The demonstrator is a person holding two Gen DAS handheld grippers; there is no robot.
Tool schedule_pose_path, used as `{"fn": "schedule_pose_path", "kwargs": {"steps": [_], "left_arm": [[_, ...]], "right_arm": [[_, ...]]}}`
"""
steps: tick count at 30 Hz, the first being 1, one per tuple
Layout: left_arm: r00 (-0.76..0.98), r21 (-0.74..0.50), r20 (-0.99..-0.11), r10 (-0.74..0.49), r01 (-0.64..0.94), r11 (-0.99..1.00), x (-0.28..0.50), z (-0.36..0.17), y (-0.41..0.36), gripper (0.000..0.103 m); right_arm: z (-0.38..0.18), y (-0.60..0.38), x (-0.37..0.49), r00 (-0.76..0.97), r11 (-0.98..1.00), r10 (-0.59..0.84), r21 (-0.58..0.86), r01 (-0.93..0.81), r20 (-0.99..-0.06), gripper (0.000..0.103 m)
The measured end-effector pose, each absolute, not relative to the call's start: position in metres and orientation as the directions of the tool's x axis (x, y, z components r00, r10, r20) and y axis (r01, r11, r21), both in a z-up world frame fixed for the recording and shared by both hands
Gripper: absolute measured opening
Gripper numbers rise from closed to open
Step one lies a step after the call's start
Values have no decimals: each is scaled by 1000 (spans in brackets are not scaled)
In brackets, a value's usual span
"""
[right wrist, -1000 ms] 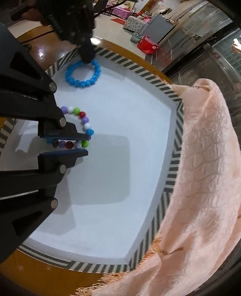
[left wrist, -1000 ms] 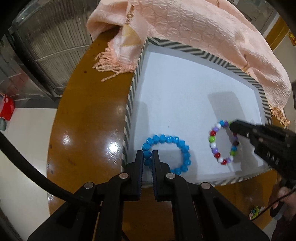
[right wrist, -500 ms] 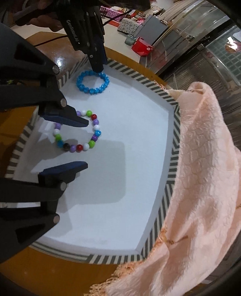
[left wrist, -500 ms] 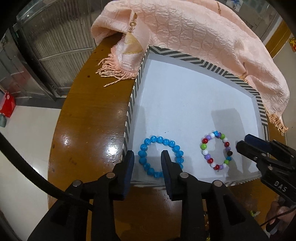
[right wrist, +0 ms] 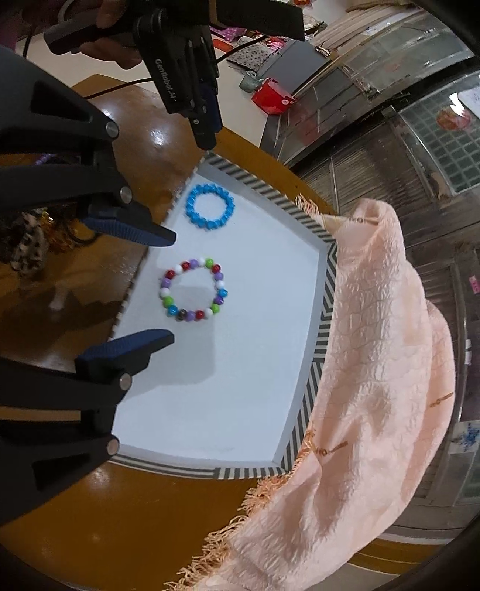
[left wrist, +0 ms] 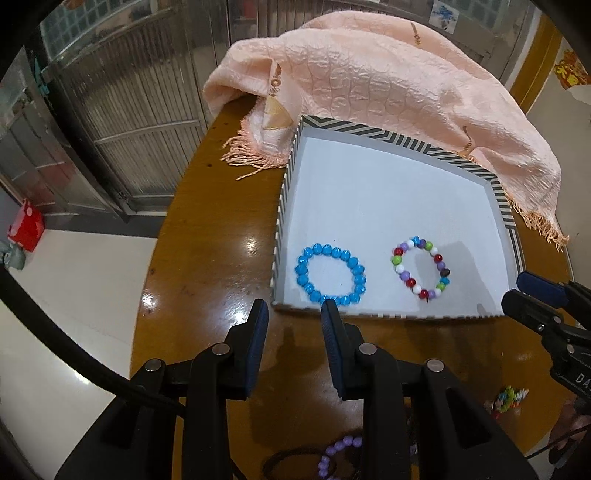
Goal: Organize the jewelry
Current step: 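Withdraw both tools from the tray back toward the jewelry pile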
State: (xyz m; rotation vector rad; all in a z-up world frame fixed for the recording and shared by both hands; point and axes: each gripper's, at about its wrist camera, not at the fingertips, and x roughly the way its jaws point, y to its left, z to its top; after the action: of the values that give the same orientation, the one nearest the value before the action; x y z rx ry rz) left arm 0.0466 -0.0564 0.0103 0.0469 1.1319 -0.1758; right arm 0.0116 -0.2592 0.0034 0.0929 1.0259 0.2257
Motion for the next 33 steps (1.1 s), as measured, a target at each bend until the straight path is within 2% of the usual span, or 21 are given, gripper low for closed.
{"fn": "schedule_pose_path", "kwargs": {"steps": [6,33], "left_arm": [[443,-35,-890,-109,173,984,23,20,-45,29],[476,-32,-872,-115,179,983,-42,32,0,29]], "right_arm": [[13,-249,-10,514,973,228,173,-153,-827,60],[23,-193,-72,528,963,247,147,-224,-812,60]]}}
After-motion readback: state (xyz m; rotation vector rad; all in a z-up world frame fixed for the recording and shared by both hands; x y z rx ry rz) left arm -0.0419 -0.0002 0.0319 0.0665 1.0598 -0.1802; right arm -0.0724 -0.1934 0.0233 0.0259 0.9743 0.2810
